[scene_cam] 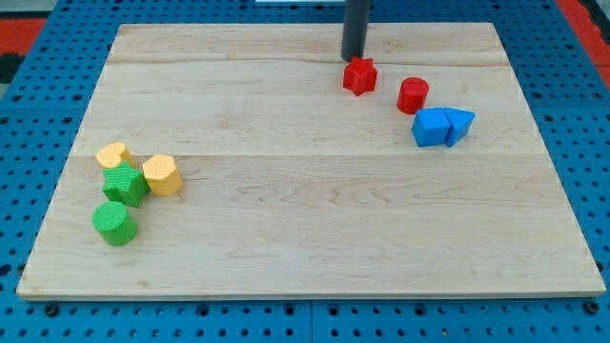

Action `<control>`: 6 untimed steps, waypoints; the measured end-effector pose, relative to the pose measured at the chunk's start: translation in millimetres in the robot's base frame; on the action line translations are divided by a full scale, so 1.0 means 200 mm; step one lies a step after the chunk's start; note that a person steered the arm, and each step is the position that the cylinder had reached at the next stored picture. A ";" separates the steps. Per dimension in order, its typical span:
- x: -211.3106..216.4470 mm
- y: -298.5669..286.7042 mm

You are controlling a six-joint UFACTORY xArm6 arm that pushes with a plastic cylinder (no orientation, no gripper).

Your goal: Push the red star to the left of the red circle

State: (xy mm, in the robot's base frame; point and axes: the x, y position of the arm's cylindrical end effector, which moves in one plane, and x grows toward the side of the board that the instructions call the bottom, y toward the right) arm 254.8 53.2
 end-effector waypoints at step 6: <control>0.42 0.19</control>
